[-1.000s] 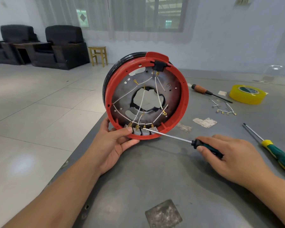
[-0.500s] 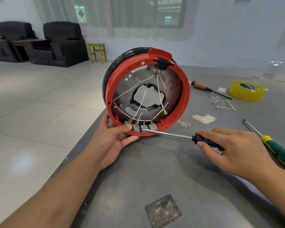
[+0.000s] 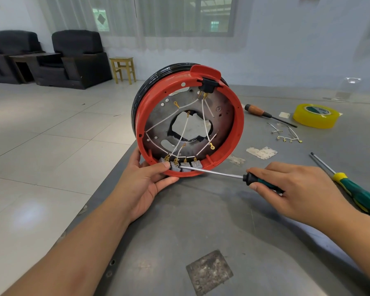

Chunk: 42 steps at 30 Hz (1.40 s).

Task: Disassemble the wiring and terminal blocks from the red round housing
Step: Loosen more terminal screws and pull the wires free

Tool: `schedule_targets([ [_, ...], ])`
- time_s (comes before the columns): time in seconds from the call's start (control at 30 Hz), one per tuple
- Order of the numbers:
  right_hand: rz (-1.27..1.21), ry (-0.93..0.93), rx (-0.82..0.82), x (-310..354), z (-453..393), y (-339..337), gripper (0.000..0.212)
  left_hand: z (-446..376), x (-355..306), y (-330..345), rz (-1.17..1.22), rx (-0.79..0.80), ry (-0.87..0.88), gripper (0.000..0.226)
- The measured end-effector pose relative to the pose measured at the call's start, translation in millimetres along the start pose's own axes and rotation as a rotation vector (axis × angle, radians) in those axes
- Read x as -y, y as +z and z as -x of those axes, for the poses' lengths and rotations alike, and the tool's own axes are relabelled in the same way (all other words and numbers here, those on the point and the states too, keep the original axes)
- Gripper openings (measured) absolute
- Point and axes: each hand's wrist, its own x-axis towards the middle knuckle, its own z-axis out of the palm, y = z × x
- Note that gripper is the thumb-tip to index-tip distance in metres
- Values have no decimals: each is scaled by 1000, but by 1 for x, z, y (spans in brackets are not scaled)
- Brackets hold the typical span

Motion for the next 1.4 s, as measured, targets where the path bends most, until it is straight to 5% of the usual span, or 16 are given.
schedule_targets([
  [0.6, -93, -6, 70, 7, -1, -5, 47, 1, 2, 7, 0, -57, 24, 73],
  [1.4, 112, 5, -121, 41, 5, 19, 49, -2, 2, 5, 182, -206, 56, 60],
])
